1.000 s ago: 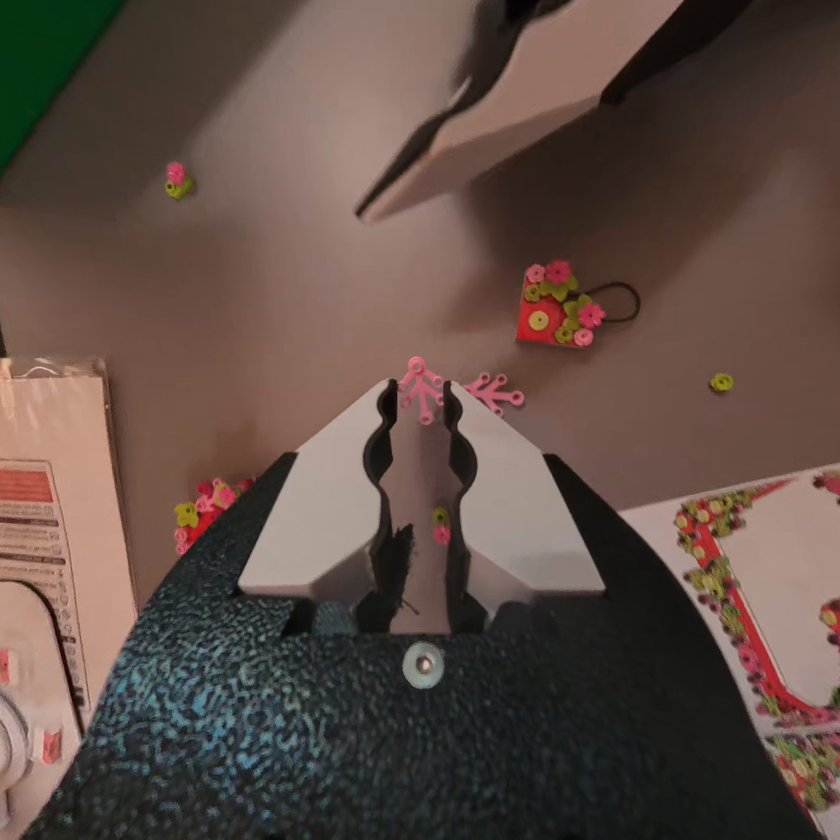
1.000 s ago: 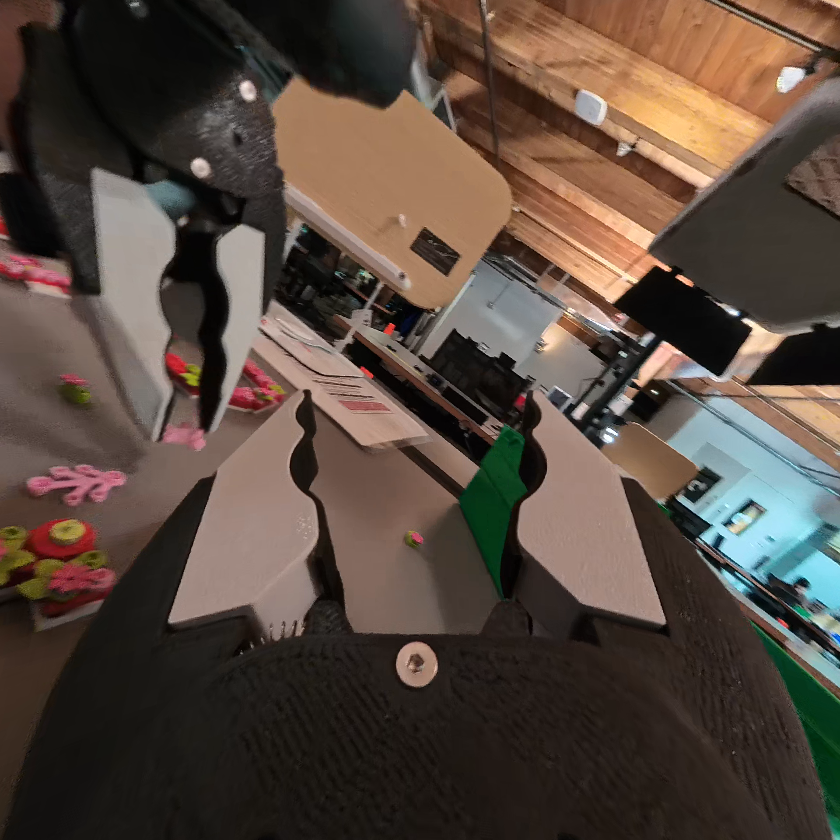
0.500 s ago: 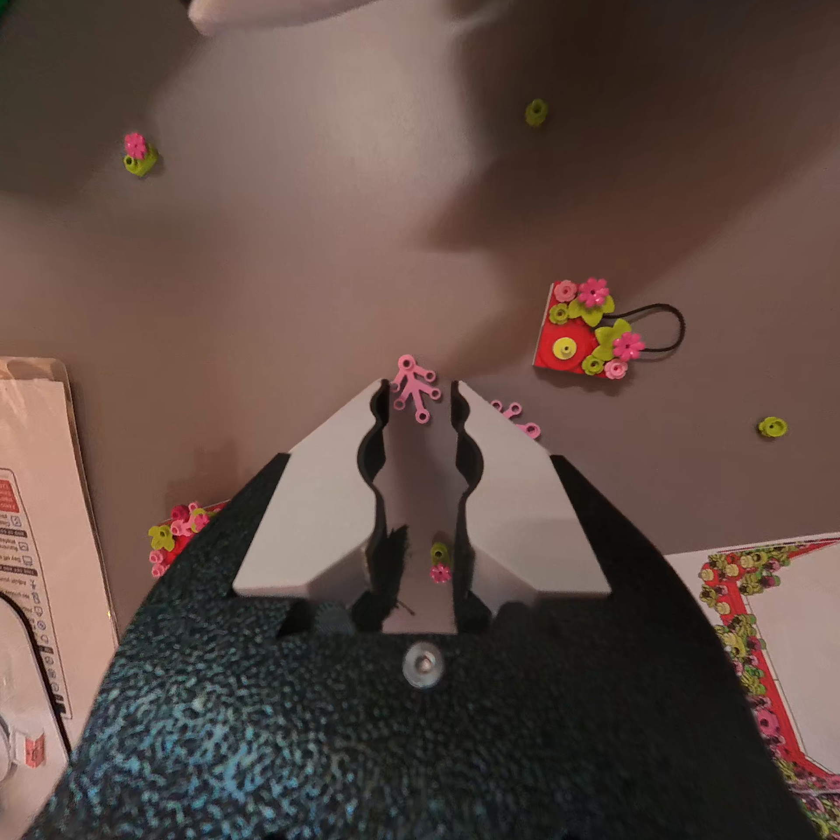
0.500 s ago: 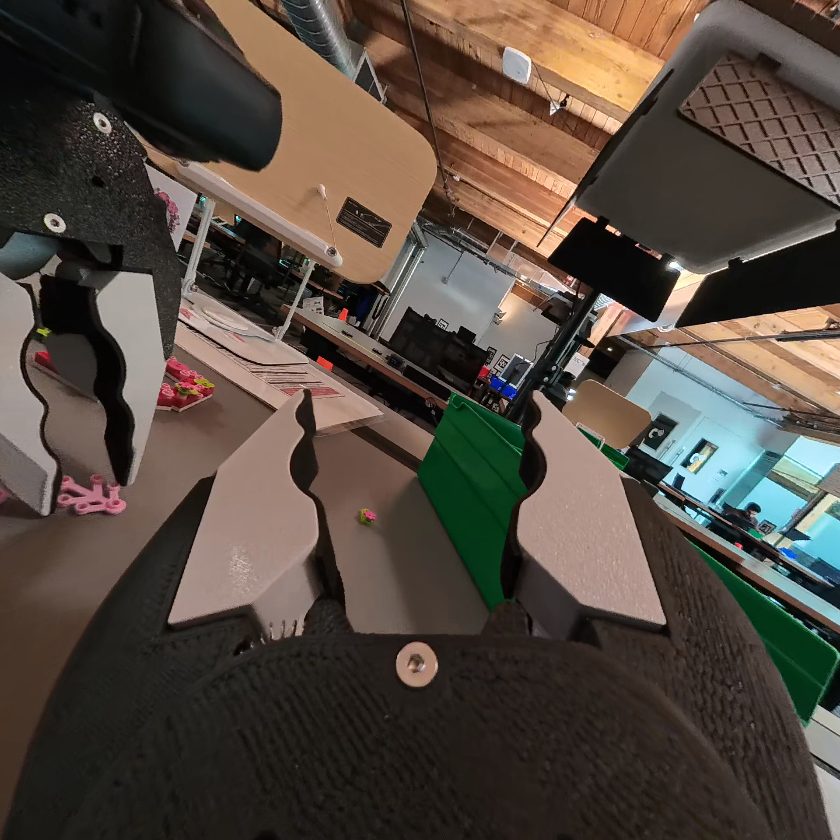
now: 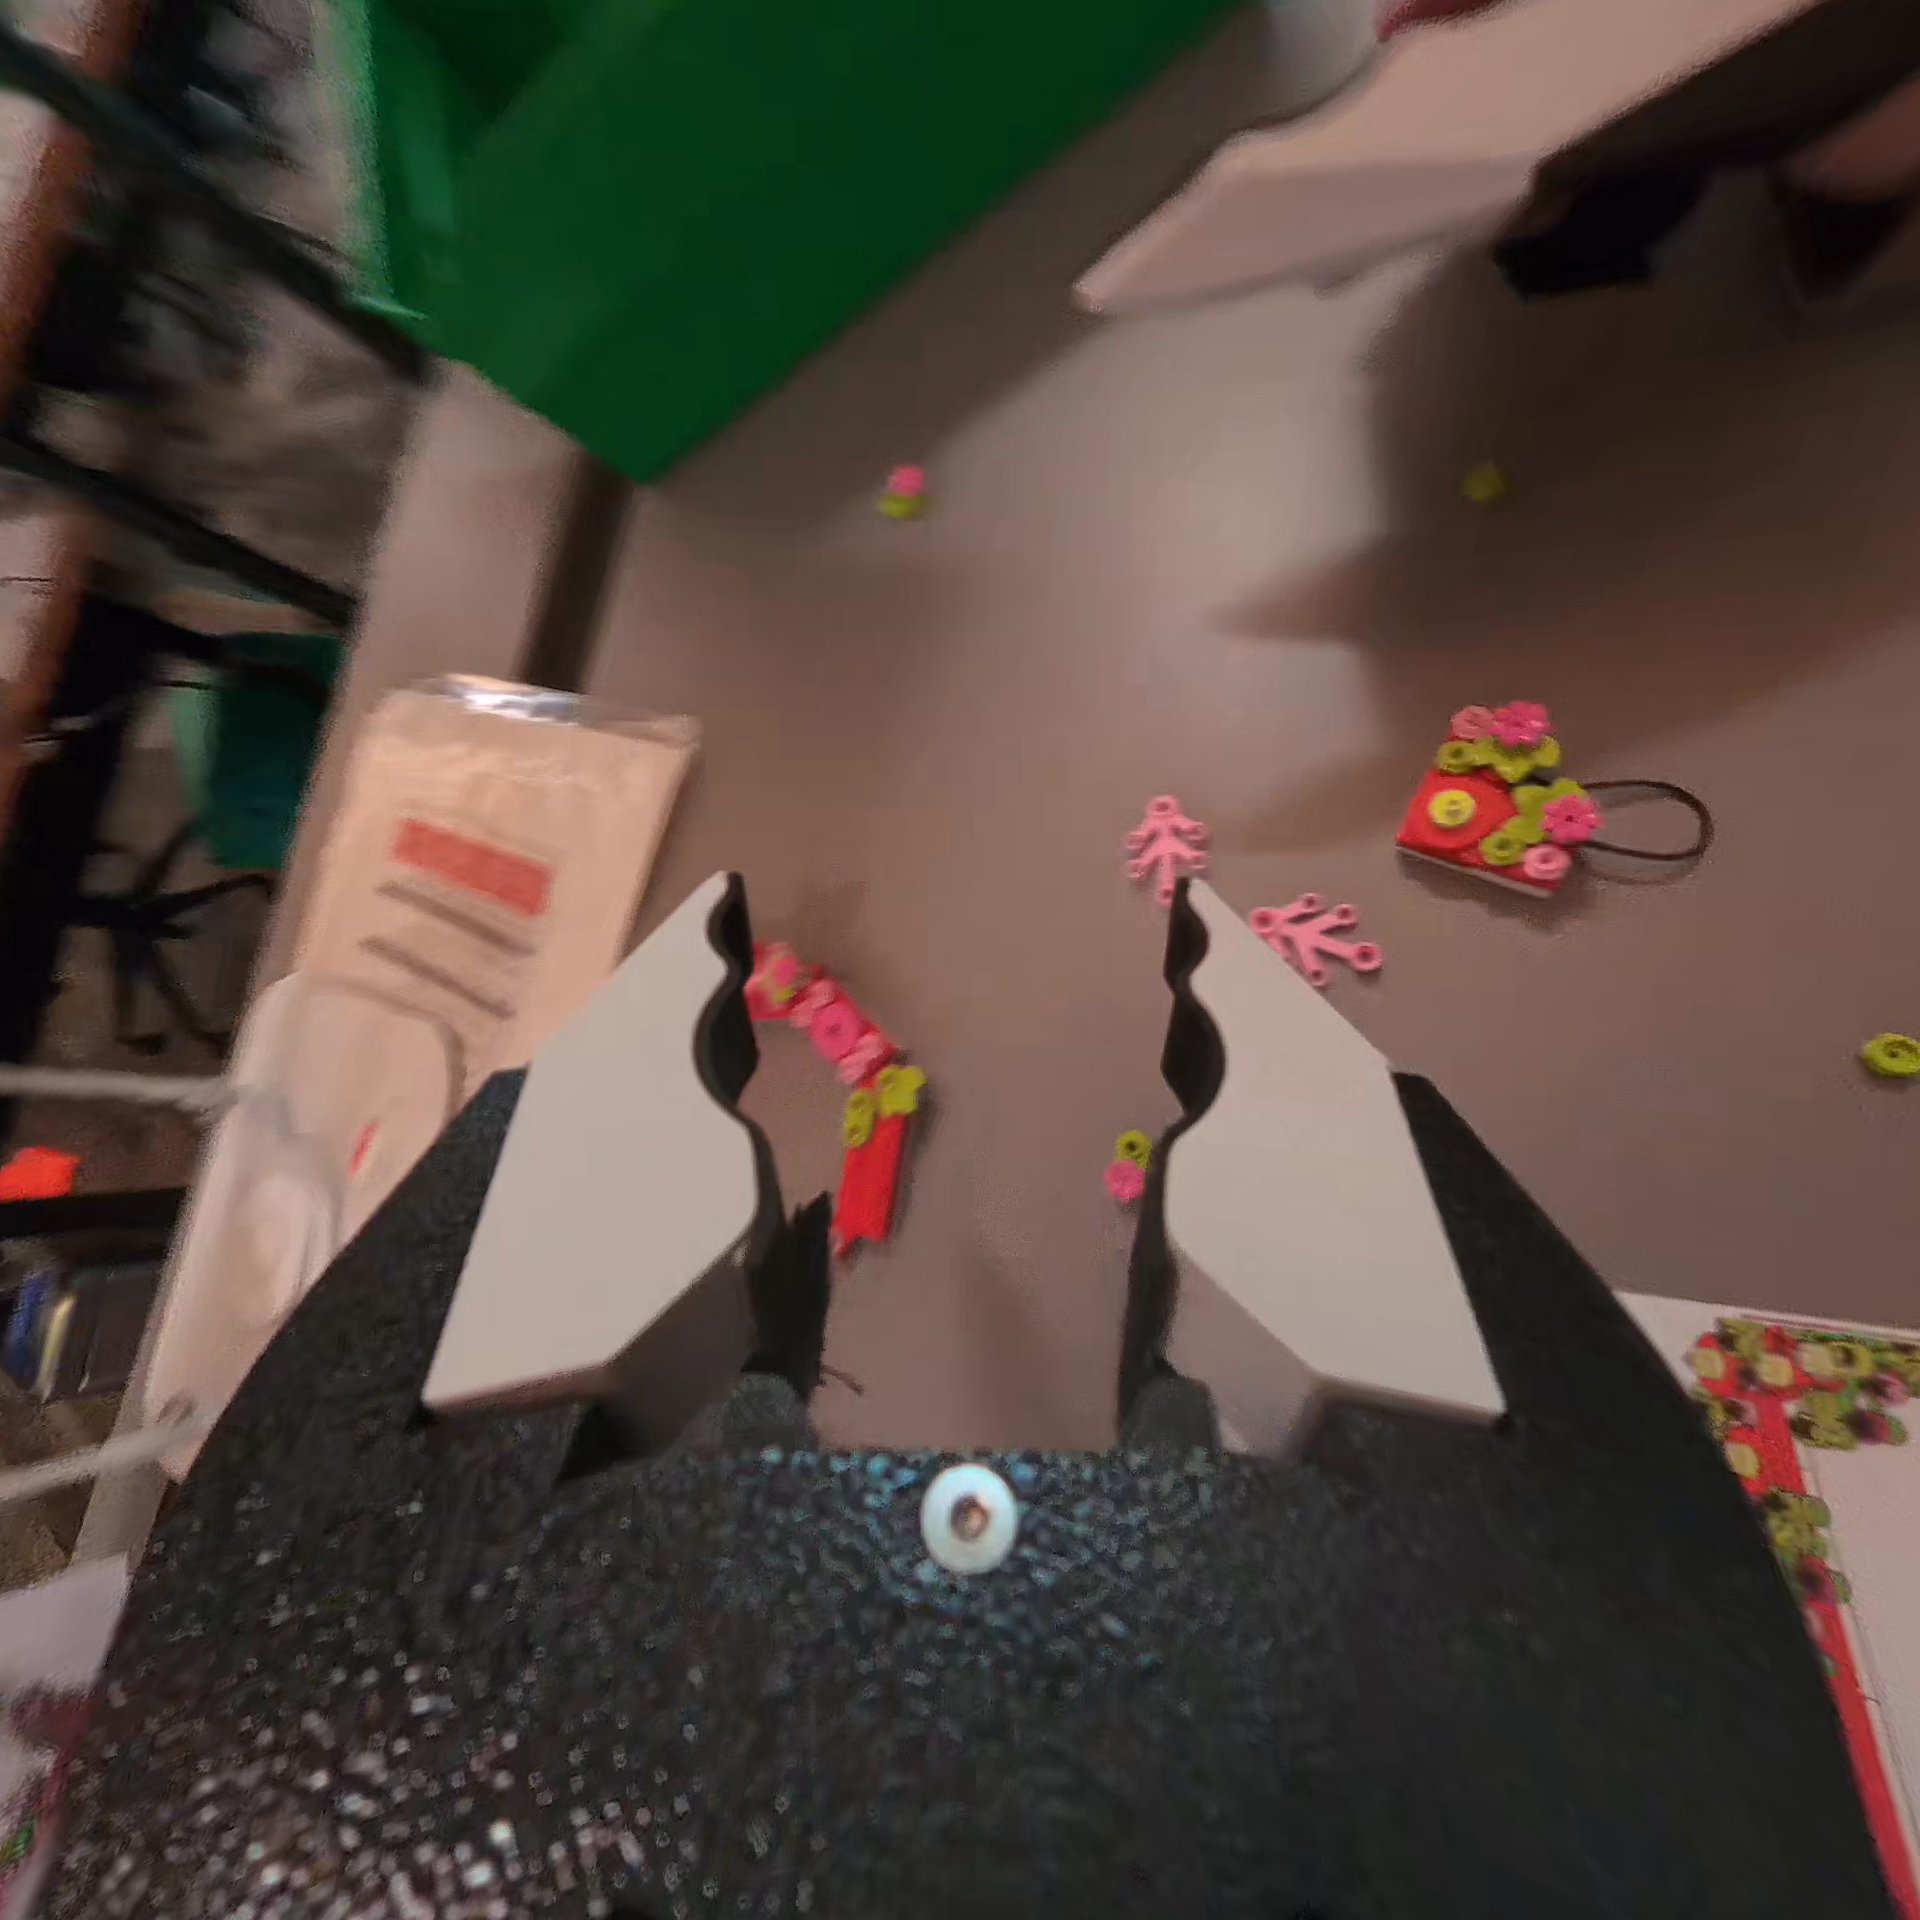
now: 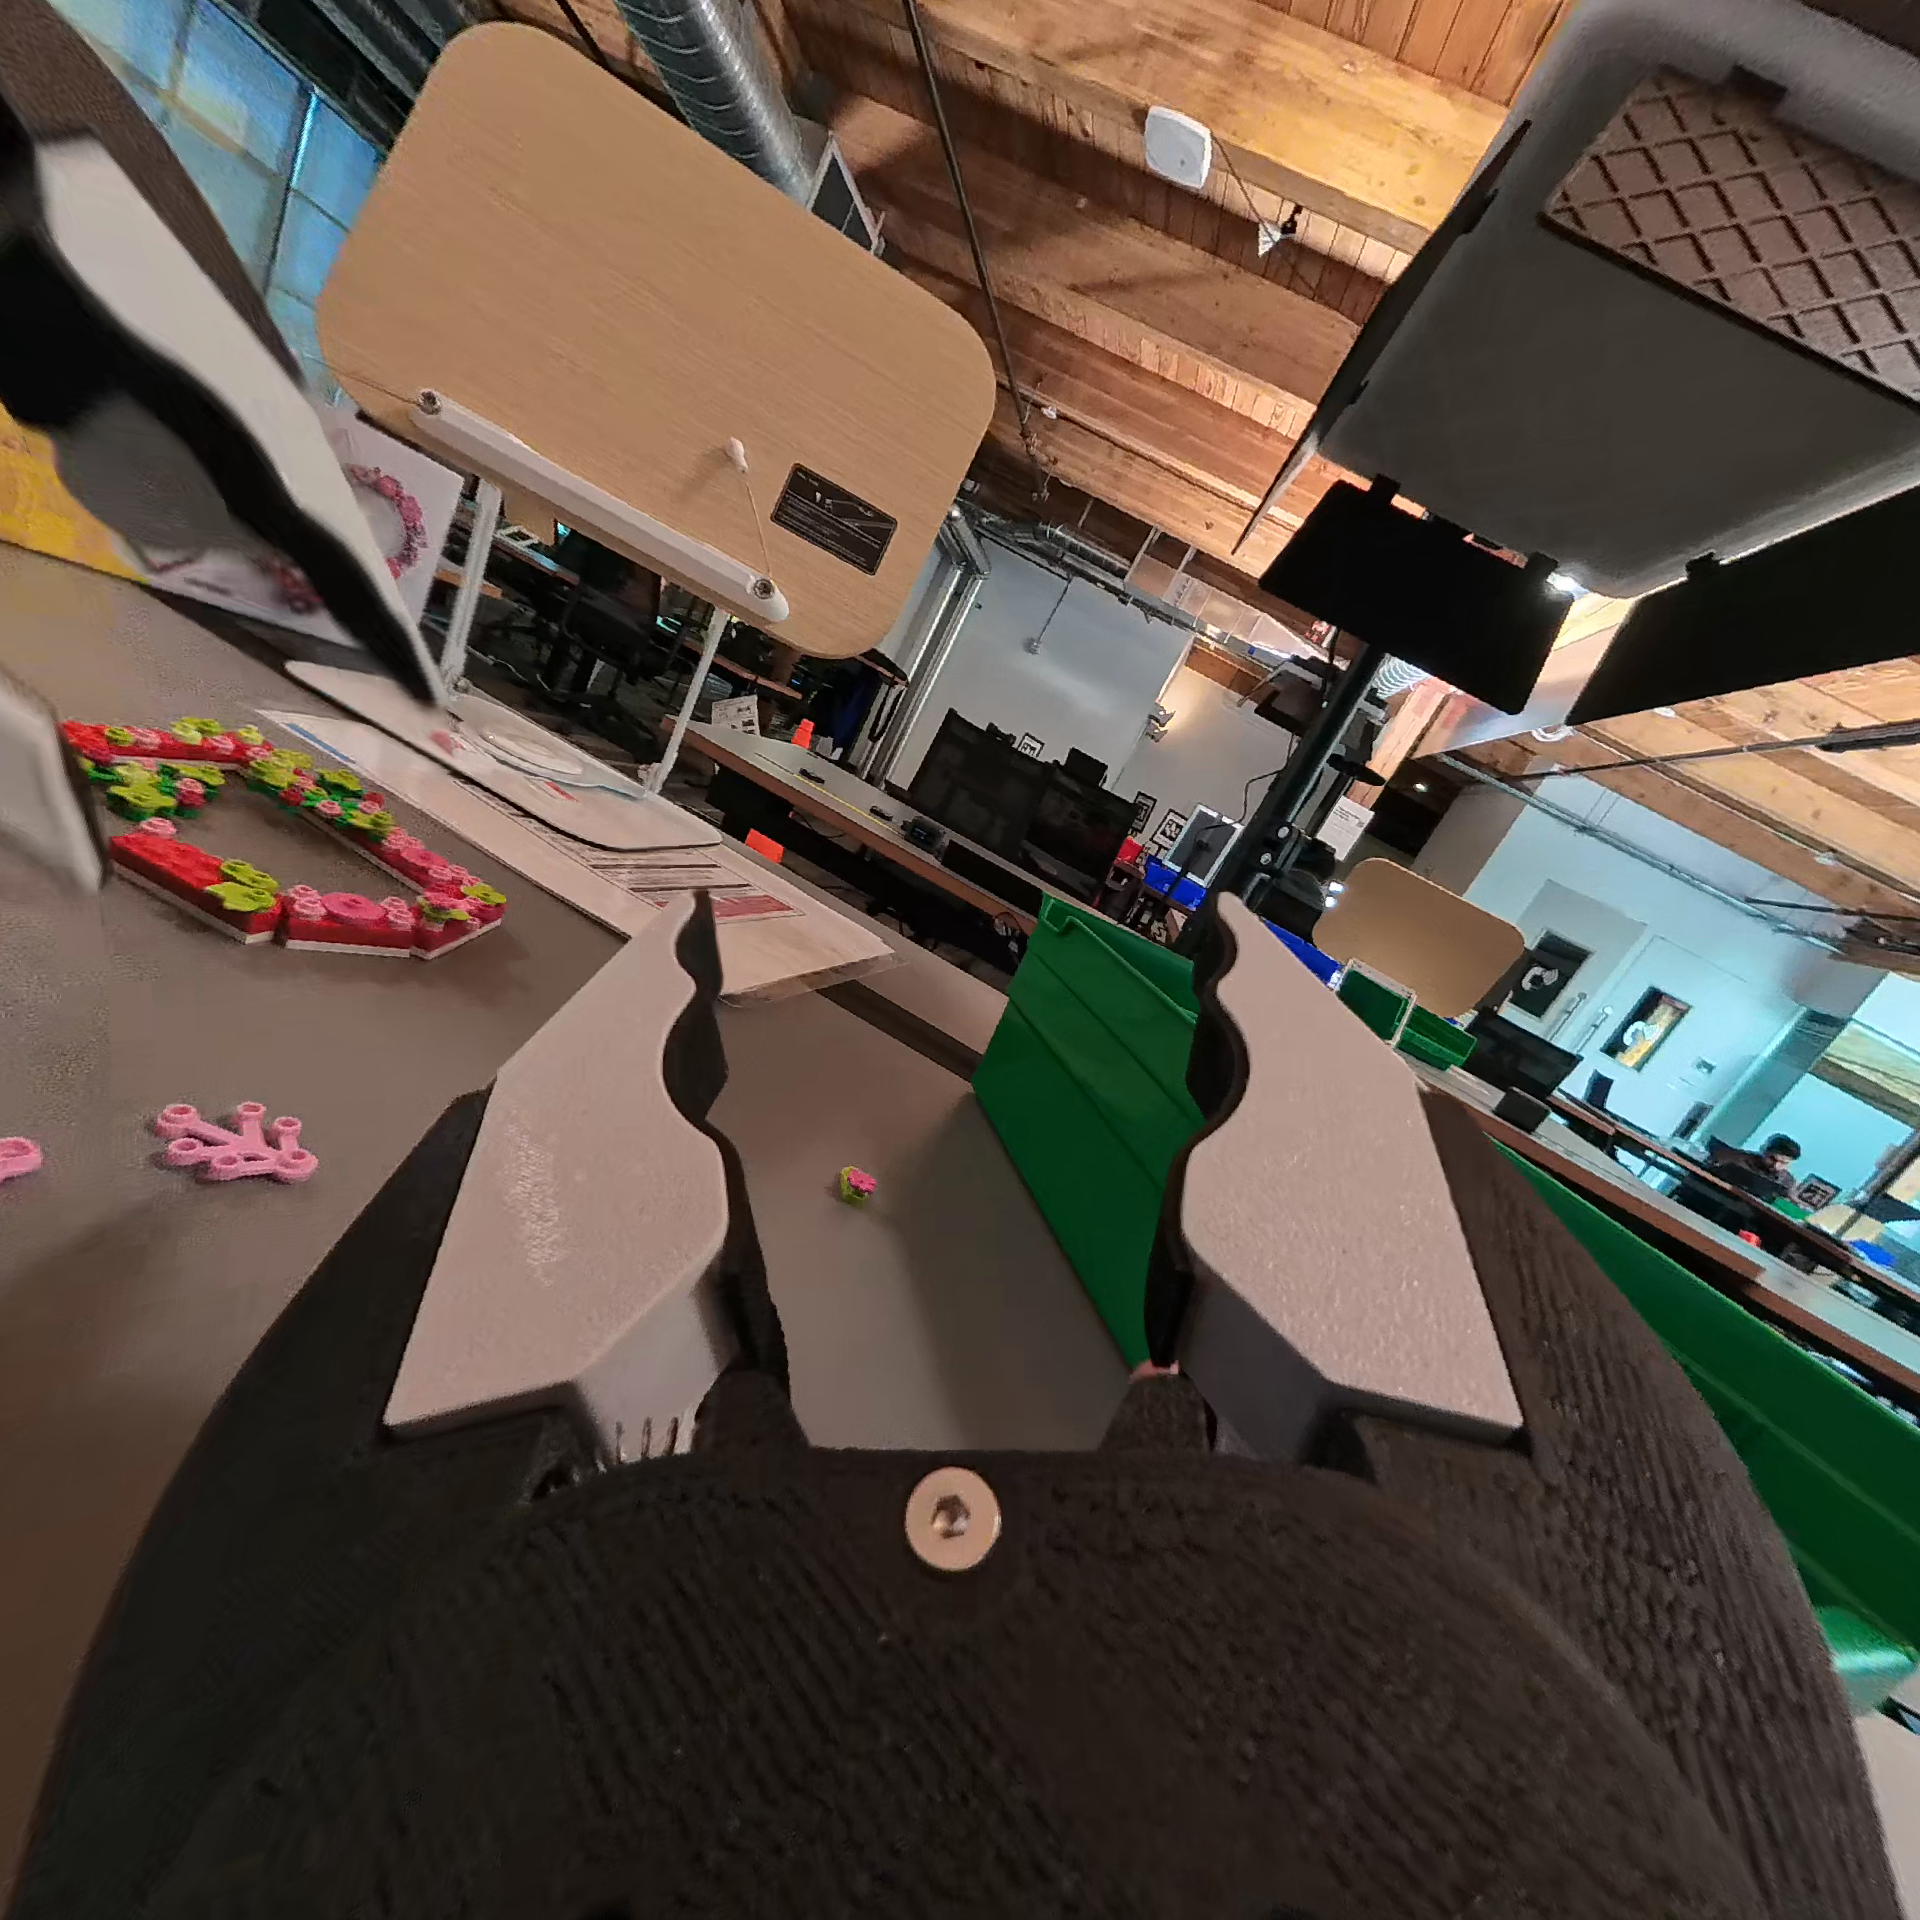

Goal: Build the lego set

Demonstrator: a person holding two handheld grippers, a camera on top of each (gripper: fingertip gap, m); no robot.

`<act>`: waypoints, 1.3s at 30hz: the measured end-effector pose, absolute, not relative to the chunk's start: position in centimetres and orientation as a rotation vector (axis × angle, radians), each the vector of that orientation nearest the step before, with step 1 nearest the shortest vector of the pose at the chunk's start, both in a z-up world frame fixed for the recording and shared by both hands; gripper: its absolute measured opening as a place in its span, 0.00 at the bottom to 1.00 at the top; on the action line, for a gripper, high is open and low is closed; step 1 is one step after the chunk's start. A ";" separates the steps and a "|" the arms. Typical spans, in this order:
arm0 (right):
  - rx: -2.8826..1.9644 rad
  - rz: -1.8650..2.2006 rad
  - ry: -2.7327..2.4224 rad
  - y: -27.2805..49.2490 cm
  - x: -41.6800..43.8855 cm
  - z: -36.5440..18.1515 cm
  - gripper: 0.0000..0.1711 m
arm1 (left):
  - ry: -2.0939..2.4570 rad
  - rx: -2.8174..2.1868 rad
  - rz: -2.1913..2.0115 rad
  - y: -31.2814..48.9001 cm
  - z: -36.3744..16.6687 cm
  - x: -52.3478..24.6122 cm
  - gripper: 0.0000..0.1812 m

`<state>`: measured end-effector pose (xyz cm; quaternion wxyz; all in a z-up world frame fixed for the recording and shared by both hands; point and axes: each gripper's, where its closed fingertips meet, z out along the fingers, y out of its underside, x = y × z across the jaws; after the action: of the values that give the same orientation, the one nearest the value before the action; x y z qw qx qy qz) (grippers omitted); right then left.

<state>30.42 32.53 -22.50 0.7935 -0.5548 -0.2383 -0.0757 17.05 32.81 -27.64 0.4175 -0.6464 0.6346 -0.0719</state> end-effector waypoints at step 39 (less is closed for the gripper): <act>-1.111 -0.169 -0.916 38.2 24.0 -24.4 0.00 | 0.399 -1.264 -0.111 33.3 -19.8 -9.8 0.19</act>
<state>24.04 38.16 -24.43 0.7486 -0.5082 -0.4188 -0.0772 -9.78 33.27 -19.81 0.7870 -0.5863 0.1852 -0.0516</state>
